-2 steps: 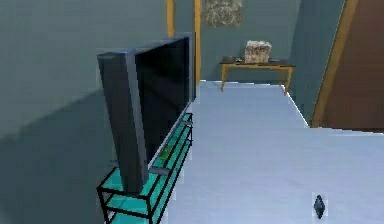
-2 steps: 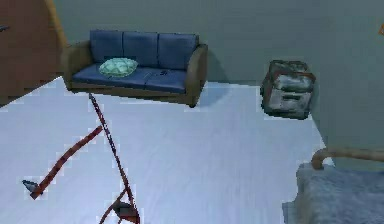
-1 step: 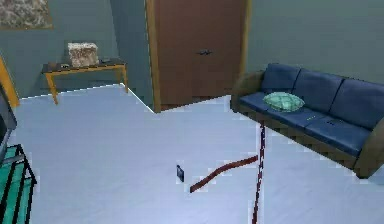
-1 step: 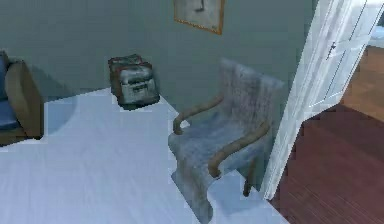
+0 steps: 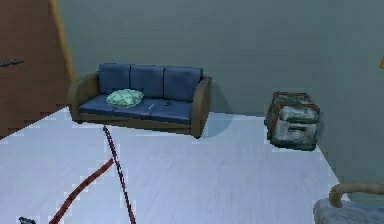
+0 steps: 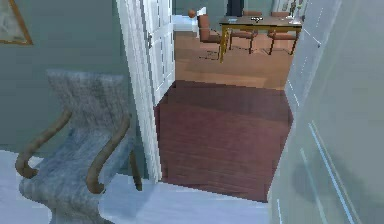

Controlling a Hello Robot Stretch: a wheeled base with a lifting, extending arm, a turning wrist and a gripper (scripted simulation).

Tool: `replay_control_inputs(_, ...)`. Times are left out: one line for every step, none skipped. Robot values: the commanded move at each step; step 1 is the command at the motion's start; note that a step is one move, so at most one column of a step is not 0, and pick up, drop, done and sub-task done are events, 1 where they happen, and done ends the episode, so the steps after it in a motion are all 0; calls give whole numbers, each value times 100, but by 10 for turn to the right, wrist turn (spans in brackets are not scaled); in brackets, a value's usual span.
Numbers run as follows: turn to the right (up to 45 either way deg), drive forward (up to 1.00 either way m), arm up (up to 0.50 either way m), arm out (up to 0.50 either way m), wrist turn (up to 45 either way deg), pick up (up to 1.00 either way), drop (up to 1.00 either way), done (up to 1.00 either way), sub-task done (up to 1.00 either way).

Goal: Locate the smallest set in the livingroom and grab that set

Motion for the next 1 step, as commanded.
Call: replay_control_inputs(120,0,0,0,0,0,0,0,0)
